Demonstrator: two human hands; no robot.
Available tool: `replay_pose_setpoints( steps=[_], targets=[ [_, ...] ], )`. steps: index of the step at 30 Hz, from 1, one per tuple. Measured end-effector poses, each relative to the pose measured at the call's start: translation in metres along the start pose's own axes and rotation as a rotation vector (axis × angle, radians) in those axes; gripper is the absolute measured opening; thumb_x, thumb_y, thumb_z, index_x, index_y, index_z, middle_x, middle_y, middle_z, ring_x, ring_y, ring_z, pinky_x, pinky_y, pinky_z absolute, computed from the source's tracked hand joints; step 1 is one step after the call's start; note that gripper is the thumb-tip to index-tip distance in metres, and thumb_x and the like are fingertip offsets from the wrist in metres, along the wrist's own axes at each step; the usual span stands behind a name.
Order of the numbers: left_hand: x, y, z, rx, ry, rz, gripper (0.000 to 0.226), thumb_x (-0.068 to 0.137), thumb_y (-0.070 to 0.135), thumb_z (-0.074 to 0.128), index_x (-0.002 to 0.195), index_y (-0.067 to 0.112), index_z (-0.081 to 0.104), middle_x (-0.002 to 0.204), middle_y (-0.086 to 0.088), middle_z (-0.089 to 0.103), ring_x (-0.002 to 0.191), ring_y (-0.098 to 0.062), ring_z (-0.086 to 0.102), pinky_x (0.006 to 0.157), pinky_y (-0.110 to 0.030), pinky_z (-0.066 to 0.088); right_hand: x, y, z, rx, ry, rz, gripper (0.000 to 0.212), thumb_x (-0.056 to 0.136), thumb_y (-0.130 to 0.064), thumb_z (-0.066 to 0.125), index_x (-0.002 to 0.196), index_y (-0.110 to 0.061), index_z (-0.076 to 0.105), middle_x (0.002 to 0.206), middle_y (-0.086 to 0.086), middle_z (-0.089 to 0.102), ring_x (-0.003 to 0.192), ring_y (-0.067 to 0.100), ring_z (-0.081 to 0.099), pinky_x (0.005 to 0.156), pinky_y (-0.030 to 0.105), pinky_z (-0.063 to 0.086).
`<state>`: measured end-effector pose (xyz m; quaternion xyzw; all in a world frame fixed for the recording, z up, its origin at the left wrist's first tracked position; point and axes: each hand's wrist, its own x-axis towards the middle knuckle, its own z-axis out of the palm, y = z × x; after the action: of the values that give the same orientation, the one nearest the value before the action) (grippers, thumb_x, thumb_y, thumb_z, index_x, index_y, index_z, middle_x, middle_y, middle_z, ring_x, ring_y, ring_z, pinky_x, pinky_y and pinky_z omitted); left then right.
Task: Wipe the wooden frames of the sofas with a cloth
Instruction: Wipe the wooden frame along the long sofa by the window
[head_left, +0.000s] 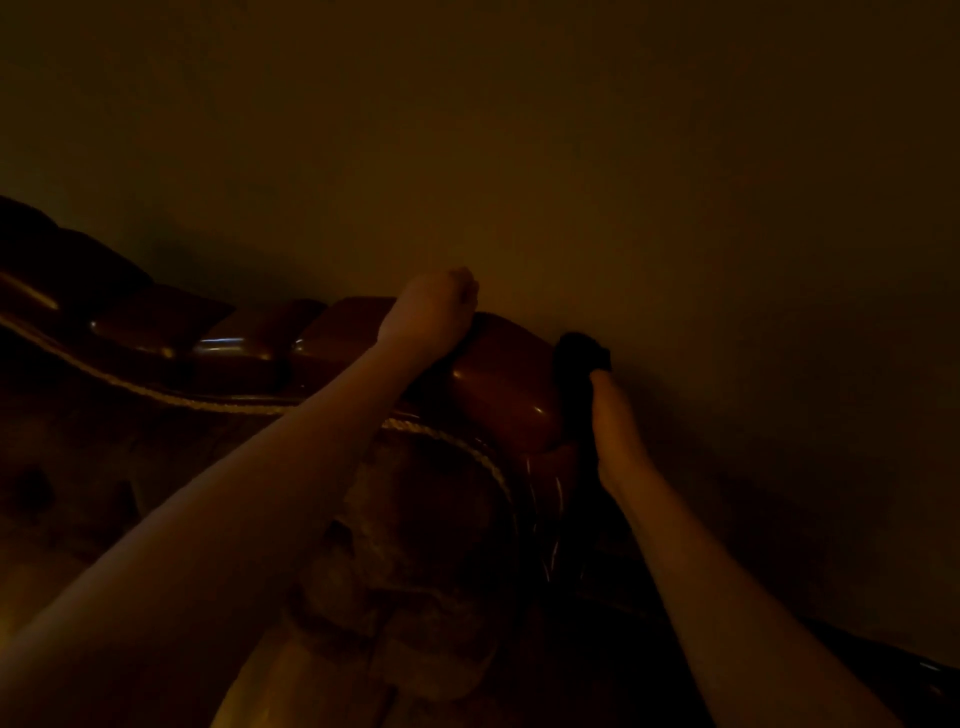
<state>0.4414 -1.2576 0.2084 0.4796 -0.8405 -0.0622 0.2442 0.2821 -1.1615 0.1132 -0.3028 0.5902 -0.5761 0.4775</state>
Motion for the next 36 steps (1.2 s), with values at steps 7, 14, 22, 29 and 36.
replay_pose_setpoints(
  steps=[7,14,22,29,36],
  targets=[
    [0.0,-0.016,-0.018,-1.071,0.297,-0.373,0.023,0.097,0.007,0.039,0.086,0.008,0.059,0.082,-0.005,0.064,0.076,-0.012,0.063,0.064,-0.021,0.052,-0.007,-0.058,0.095,-1.085,-0.216,-0.794,0.039,0.098,-0.033,0.034,0.13,-0.019,0.051,0.139,-0.001,0.045,0.13,0.018,0.037,0.108,0.044,0.026],
    [-0.006,-0.017,-0.012,-0.925,0.356,-0.32,0.023,0.096,0.013,0.038,0.094,0.01,0.061,0.088,-0.003,0.066,0.088,-0.014,0.063,0.072,-0.021,0.047,0.053,-0.082,0.087,-0.878,-0.225,-0.17,0.053,0.098,-0.05,0.028,0.127,-0.013,0.053,0.119,0.009,0.056,0.094,0.022,0.054,0.081,0.031,0.042],
    [-0.015,0.003,-0.001,-0.497,0.264,0.009,0.025,0.1,0.017,0.036,0.108,0.009,0.058,0.095,-0.003,0.066,0.059,-0.018,0.055,0.05,-0.03,0.041,-0.025,-0.016,0.053,-0.951,0.109,-0.488,0.055,0.092,-0.042,0.028,0.142,-0.021,0.036,0.15,0.003,0.031,0.139,0.026,0.025,0.114,0.05,0.02],
    [-0.017,-0.011,-0.016,-1.024,0.401,-0.295,0.023,0.098,0.011,0.035,0.103,0.01,0.057,0.097,-0.005,0.064,0.092,-0.011,0.06,0.079,-0.017,0.045,-0.027,-0.04,0.097,-1.462,-0.046,-0.784,0.052,0.097,-0.034,0.037,0.146,-0.021,0.026,0.156,-0.001,0.017,0.145,0.021,0.003,0.116,0.048,0.008],
    [-0.033,0.0,-0.002,-0.446,0.192,-0.01,0.029,0.1,0.02,0.035,0.116,0.009,0.057,0.102,-0.005,0.062,0.091,-0.016,0.059,0.073,-0.025,0.042,-0.026,-0.007,0.069,-1.175,0.168,-0.94,0.052,0.095,-0.047,0.032,0.141,-0.024,0.038,0.148,-0.002,0.037,0.14,0.021,0.023,0.111,0.043,0.021]
  ],
)
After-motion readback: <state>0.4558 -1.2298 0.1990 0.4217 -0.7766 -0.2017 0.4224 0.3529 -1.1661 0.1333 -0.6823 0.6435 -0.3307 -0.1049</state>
